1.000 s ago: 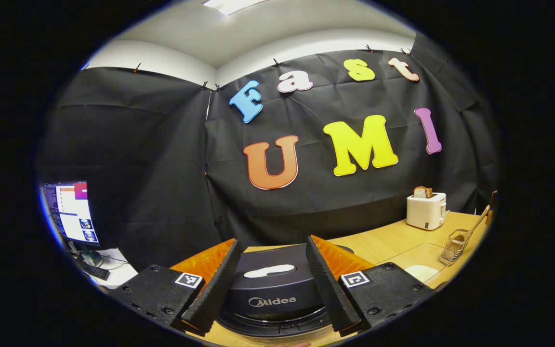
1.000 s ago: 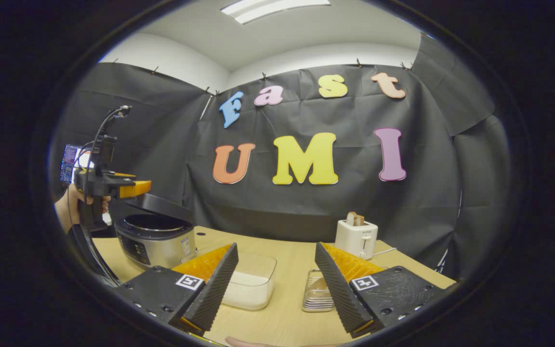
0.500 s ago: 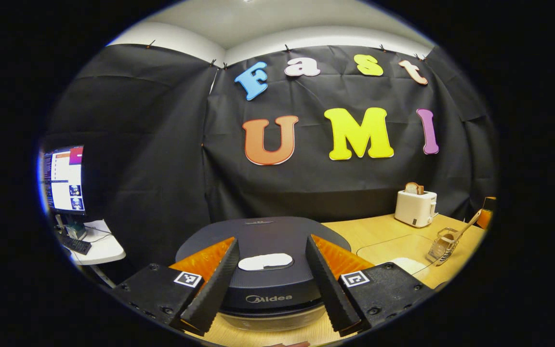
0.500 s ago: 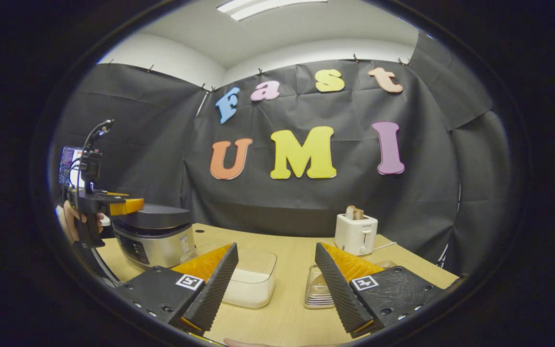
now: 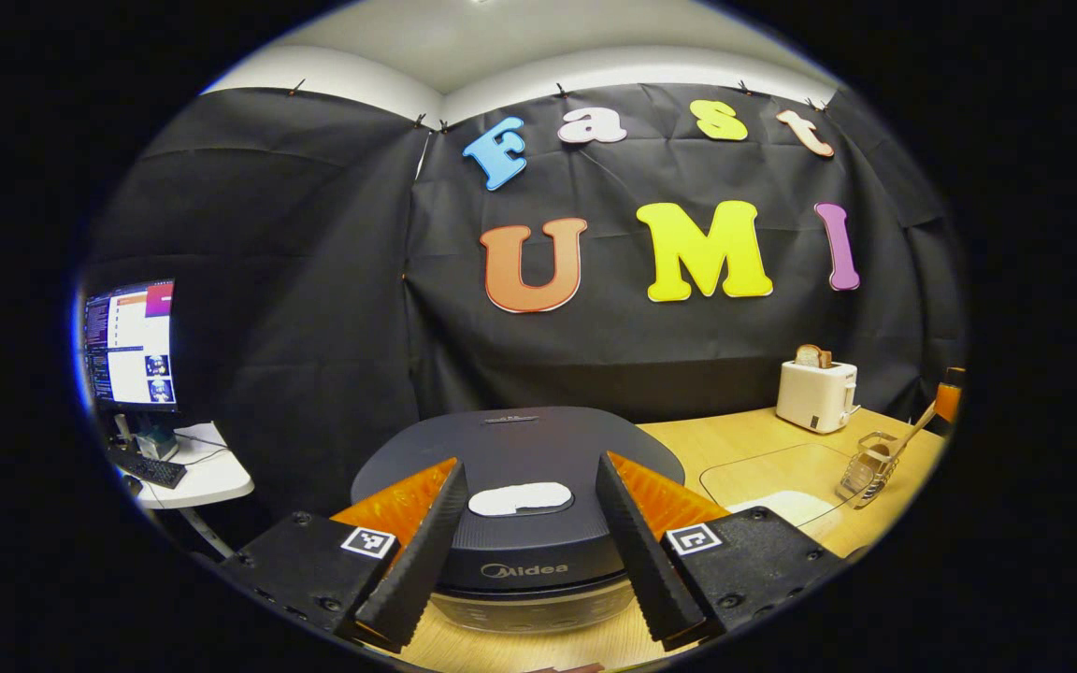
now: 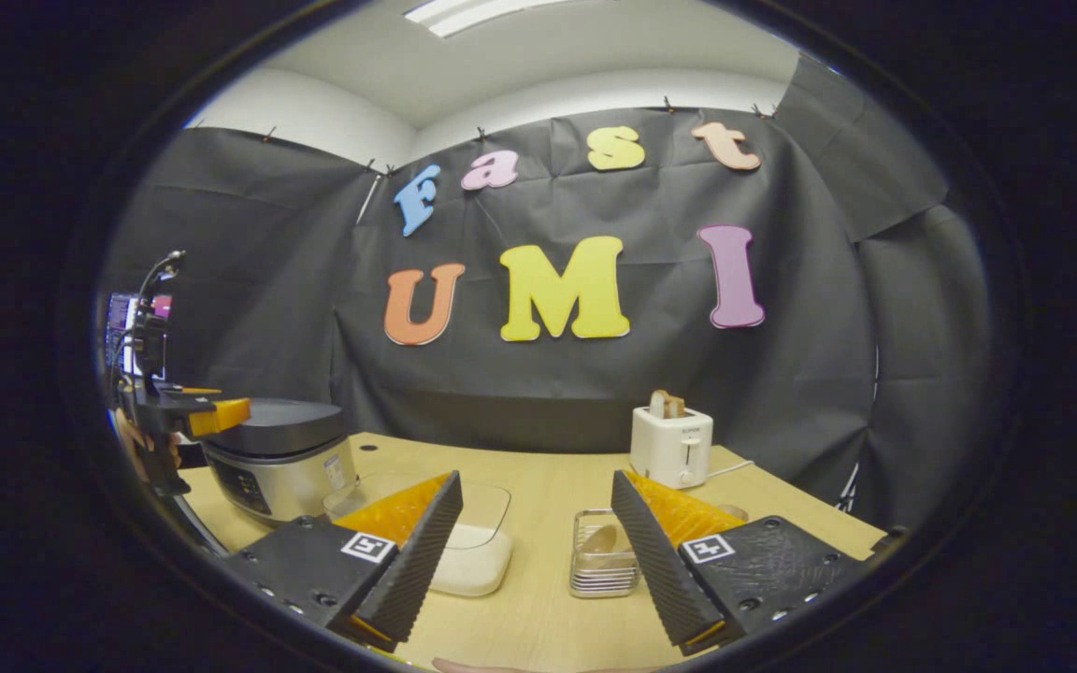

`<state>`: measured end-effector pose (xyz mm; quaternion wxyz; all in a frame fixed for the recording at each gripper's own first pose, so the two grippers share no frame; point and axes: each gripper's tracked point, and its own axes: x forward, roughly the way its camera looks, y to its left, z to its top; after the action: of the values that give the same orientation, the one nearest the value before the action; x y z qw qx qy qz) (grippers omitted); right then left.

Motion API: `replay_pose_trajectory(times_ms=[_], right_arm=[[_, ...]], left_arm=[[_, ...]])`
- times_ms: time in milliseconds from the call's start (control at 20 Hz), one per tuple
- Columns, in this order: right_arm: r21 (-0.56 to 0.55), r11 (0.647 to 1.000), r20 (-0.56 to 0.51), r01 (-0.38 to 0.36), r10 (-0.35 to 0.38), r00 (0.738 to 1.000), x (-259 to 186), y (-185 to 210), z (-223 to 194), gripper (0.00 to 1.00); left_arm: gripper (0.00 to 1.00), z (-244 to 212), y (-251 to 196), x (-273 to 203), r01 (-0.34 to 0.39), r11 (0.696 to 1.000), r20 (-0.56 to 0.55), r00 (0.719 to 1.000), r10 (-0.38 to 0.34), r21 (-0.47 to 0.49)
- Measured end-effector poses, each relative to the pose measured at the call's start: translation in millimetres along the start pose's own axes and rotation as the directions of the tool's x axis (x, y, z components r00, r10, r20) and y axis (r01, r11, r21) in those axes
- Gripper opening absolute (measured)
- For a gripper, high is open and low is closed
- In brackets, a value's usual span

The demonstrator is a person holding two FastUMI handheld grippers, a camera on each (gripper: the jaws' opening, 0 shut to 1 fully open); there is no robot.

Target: Close the left gripper, press the button to open the rice cooker; take a wooden spoon from the chopstick holder with the right hand, scoop a spoonful of rice and pour it into the rice cooker, then put the wooden spoon back into the chopstick holder.

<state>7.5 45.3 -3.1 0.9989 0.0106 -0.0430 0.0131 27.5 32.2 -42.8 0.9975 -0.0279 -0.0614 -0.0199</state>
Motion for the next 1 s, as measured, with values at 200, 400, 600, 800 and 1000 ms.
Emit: replay_pose_trajectory(times_ms=[200, 400, 600, 800, 1000], right_arm=[[-0.001, 1.000, -0.004, -0.006, 0.006, 1.000, -2, 1, 0, 0.95], [-0.015, 1.000, 0.001, -0.004, 0.004, 1.000, -1, -1, 2, 0.95], [-0.006, 1.000, -0.005, 0.000, 0.000, 1.000, -2, -2, 1, 0.95], [-0.012, 1.000, 0.005, -0.008, 0.008, 1.000, -5, 1, 5, 0.95], [-0.029, 1.000, 0.004, -0.011, 0.011, 1.000, -6, 3, 6, 0.95]], left_arm=[[0.89, -1, 2, -9, -0.030, 1.000, -0.018, 0.999, 0.030, -0.002], [0.88, -2, 0, -20, -0.062, 0.998, -0.024, 0.998, 0.063, 0.008], [0.86, -13, -2, -22, -0.055, 0.998, -0.071, 0.996, 0.055, 0.005], [0.86, -9, -3, -27, -0.053, 0.999, -0.047, 0.997, 0.053, 0.006], [0.84, -10, -6, -43, -0.081, 0.997, -0.030, 0.996, 0.082, 0.012]])
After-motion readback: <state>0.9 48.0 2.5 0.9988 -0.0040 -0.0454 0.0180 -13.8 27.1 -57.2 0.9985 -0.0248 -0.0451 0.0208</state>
